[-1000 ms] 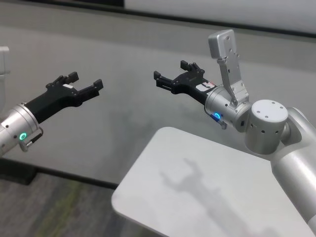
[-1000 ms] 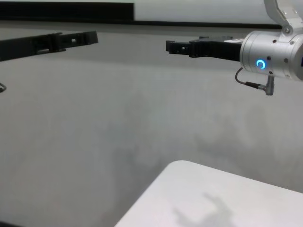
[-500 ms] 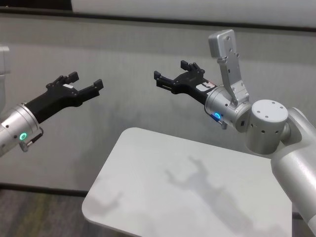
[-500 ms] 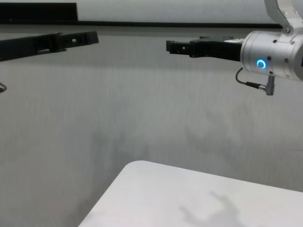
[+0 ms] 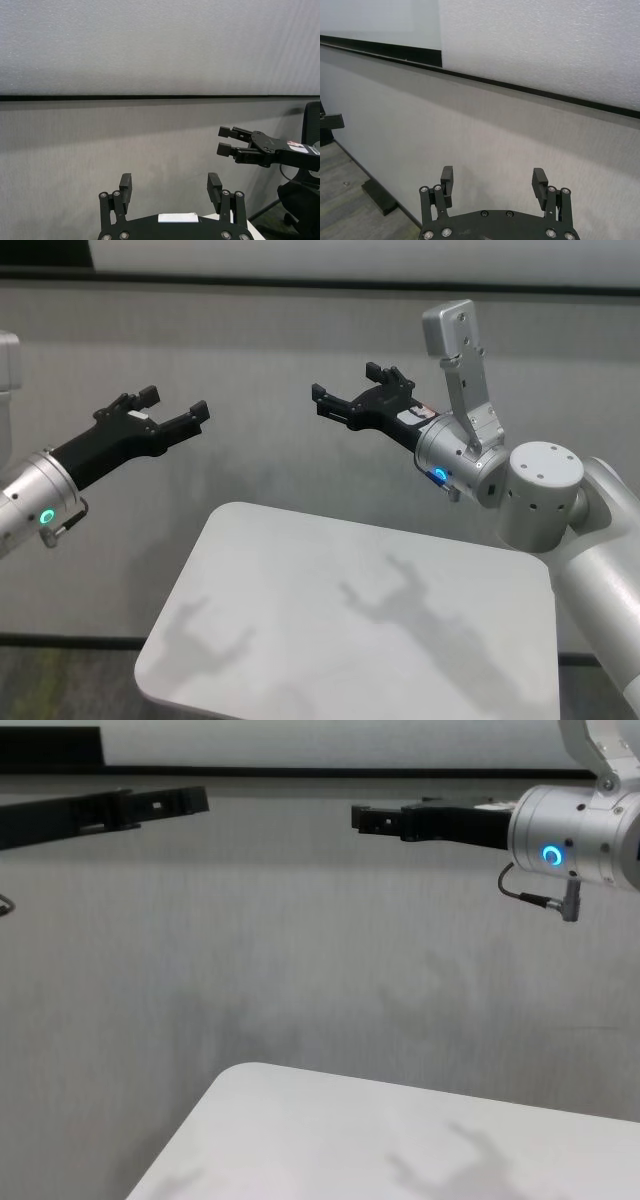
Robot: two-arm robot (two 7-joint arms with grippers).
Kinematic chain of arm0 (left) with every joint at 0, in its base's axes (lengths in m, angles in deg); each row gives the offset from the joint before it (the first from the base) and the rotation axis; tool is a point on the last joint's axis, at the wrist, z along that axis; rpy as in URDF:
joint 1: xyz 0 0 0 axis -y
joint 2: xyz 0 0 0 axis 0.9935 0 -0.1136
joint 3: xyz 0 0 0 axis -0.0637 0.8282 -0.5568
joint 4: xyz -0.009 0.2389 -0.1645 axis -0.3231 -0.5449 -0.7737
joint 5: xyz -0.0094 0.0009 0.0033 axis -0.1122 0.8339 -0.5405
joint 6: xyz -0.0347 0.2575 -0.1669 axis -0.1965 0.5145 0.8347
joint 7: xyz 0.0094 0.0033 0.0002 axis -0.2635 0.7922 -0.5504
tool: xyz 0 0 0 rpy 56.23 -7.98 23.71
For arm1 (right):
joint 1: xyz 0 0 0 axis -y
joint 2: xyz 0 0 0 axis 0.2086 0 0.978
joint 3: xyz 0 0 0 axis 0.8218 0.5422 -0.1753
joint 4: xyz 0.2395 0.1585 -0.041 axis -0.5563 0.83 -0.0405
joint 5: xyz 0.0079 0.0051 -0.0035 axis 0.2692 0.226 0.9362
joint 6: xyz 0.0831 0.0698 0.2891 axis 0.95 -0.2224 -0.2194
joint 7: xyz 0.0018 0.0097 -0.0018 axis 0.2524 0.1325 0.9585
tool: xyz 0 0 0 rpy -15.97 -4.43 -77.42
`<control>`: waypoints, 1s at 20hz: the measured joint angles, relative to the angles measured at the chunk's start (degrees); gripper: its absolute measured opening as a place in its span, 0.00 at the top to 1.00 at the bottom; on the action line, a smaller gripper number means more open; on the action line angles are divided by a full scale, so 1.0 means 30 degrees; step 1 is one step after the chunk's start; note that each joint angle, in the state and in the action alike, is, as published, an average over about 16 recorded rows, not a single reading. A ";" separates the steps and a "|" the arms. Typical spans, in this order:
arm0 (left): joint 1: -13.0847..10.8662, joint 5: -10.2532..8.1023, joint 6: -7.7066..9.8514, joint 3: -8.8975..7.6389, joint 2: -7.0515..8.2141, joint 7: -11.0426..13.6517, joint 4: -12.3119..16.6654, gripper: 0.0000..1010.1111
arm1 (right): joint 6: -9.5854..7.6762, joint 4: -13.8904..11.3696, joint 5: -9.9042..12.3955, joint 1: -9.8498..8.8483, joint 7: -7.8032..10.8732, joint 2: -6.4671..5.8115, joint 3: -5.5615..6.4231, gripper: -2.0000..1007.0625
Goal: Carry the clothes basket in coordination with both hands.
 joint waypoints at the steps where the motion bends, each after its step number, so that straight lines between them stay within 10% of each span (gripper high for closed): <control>1: -0.0001 0.0000 0.0000 0.0000 0.0000 0.0000 0.0000 0.01 | 0.0000 0.0000 0.0000 0.0000 0.0000 0.0000 0.0000 0.01; 20: -0.0006 0.0000 0.0000 -0.0001 -0.0001 0.0000 -0.0001 0.01 | 0.0000 0.0000 0.0000 0.0000 0.0000 -0.0003 0.0000 0.01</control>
